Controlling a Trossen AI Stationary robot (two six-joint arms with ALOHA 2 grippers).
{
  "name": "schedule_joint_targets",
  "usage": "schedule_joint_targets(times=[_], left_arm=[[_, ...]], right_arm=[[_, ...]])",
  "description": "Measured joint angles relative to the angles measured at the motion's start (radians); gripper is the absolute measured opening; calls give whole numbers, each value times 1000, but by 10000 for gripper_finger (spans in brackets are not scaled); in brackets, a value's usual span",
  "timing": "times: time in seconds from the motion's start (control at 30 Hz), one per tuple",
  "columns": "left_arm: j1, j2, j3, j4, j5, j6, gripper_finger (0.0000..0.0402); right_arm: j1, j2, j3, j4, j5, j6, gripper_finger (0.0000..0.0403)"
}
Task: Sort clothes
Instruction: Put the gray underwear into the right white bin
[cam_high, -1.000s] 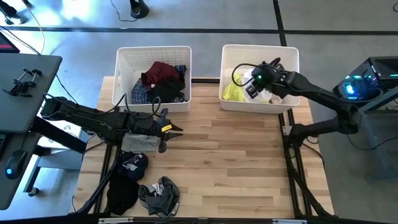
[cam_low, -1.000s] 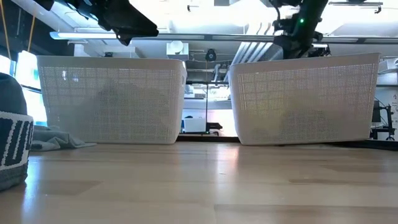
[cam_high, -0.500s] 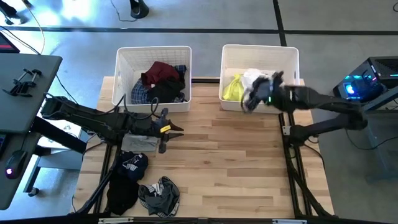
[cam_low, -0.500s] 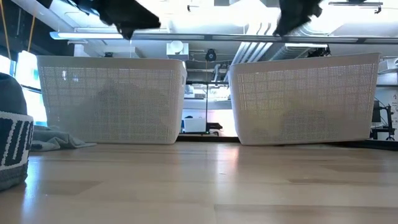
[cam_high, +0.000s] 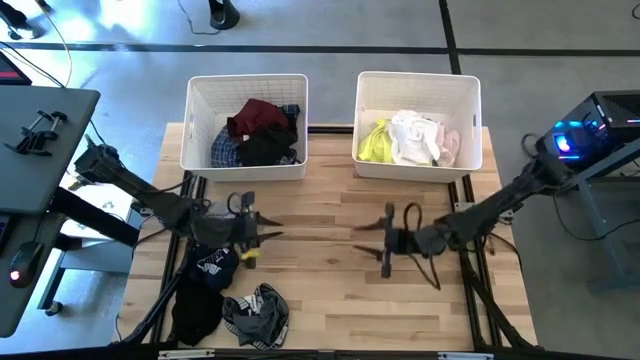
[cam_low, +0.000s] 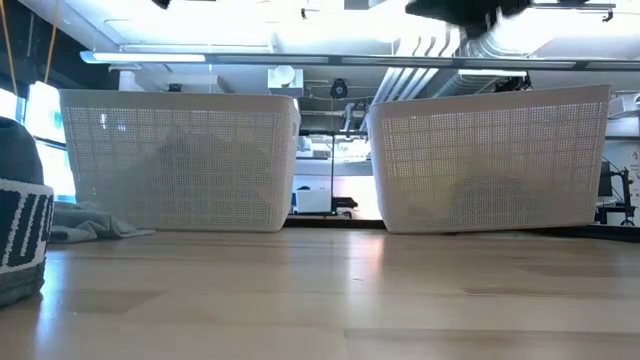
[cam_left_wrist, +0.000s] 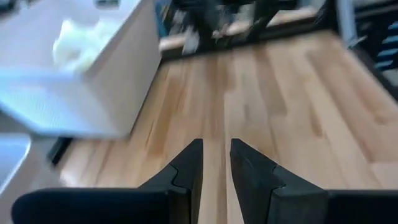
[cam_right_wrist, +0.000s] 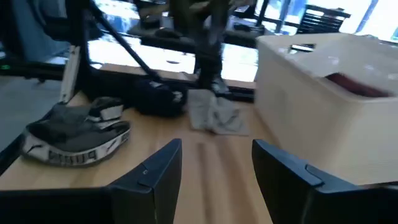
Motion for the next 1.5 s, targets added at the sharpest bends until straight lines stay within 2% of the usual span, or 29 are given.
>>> schedule_joint_targets(times=[0.17, 0.33, 0.47, 0.6, 0.8, 0.9, 1.0, 1.1, 1.17, 1.3, 1.4, 1.47, 1.5], left_arm=[[-68, 86, 89, -297, -85, -324, 69], [-104, 196, 89, -597, -36, -802, 69], [-135, 301, 59, -787, 14, -1138, 69], [-146, 374, 3, -880, 21, -1426, 70], [-140, 400, -122, -912, 40, -1674, 97], [-134, 398, -190, -904, 51, -1748, 126], [-106, 397, -225, -819, 46, -1745, 156], [-63, 398, -277, -721, 70, -1701, 170], [-35, 395, -313, -637, 49, -1646, 168], [14, 393, -358, -446, -10, -1525, 131], [23, 394, -350, -291, -11, -1386, 69], [23, 395, -350, -145, -11, -1247, 22], [23, 396, -351, -48, 0, -1180, 13]], right_arm=[[31, 219, -83, 298, 4, 56, 181], [31, 446, -44, 499, 2, 119, 181], [30, 581, 27, 533, 0, 141, 181], [30, 675, 102, 533, -2, 145, 181], [30, 733, 171, 519, -28, 131, 181], [30, 734, 177, 522, -29, 130, 181], [30, 734, 175, 522, -30, 130, 181], [30, 734, 175, 523, -30, 130, 181], [30, 734, 175, 523, -33, 137, 181], [27, 734, 175, 522, -33, 148, 181], [27, 734, 175, 522, -33, 148, 181], [26, 734, 175, 522, -33, 148, 181], [25, 734, 175, 522, -38, 148, 181]])
